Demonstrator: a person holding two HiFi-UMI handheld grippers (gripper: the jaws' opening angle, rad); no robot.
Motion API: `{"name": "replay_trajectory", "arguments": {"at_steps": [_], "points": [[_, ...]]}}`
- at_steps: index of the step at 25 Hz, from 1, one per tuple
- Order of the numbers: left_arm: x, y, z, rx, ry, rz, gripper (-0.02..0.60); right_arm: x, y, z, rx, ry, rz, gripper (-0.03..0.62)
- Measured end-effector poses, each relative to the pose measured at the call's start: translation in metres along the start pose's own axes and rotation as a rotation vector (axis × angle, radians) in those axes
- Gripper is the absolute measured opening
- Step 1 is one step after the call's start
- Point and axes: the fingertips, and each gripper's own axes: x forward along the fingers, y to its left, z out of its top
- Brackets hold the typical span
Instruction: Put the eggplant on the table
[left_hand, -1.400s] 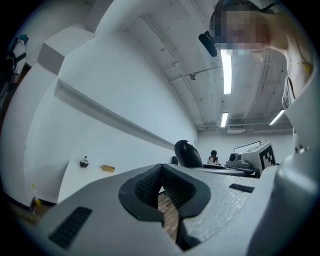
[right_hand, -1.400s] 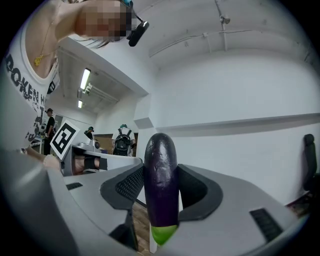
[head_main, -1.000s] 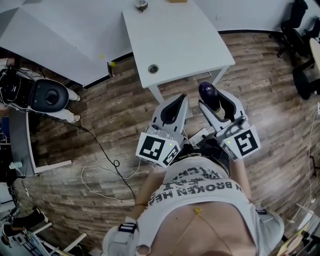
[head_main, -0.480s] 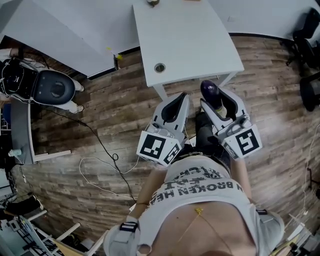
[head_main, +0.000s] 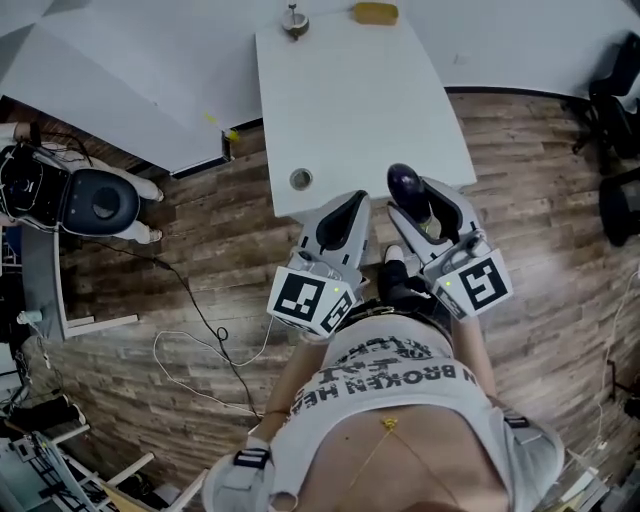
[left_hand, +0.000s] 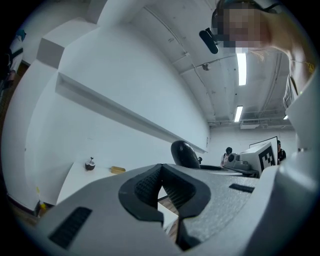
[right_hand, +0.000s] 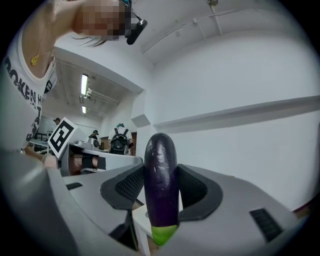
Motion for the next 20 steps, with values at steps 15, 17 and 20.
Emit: {"name": "replay_trajectory", "arguments": {"at_steps": [15, 17, 20], "points": [[0.086, 0.02, 0.011, 0.006, -0.017, 0.082, -0.002, 0.043, -0.089, 0.003, -0.01, 0.016, 0.102, 0.208], [0.093, 0.022, 0.012, 0.004, -0.023, 0.087, -0.002, 0.045, -0.098, 0.005, -0.017, 0.014, 0.107, 0.207], [0.114, 0.022, 0.011, 0.003, -0.022, 0.099, -0.002, 0.048, -0.118, 0.006, -0.027, 0.017, 0.122, 0.207]]}}
